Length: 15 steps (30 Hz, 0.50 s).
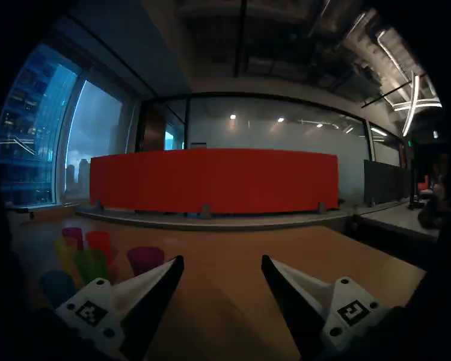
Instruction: Pour water
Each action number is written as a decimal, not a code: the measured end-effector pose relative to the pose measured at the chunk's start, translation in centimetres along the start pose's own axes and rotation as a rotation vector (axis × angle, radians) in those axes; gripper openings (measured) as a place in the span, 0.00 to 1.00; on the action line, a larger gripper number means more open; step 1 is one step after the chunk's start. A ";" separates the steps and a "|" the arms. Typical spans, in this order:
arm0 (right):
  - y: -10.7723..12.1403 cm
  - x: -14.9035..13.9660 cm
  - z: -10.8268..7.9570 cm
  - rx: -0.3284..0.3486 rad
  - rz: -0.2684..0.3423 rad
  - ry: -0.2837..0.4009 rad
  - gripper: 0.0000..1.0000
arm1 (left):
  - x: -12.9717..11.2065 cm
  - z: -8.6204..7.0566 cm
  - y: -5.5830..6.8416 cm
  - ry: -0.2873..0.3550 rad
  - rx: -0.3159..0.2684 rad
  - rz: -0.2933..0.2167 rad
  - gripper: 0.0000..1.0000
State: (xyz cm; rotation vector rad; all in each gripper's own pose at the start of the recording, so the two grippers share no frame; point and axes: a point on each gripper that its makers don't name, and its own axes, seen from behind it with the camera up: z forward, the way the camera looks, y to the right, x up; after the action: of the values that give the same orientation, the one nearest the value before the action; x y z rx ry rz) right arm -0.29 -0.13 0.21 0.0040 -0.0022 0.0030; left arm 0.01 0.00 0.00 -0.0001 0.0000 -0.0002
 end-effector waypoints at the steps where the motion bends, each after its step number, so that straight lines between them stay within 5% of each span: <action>1: -0.1 0.2 -0.1 0.001 0.002 -0.002 1.00 | 0.1 0.0 0.0 0.000 -0.001 -0.002 1.00; 15: -0.7 5.1 0.1 0.038 0.017 -0.020 1.00 | 5.2 -0.3 0.7 0.010 -0.035 -0.040 1.00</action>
State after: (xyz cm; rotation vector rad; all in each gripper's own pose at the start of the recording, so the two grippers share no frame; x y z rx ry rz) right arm 4.82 -0.84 0.32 0.0422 -0.0222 0.0202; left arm 5.17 0.75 -0.30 -0.0355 0.0105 -0.0403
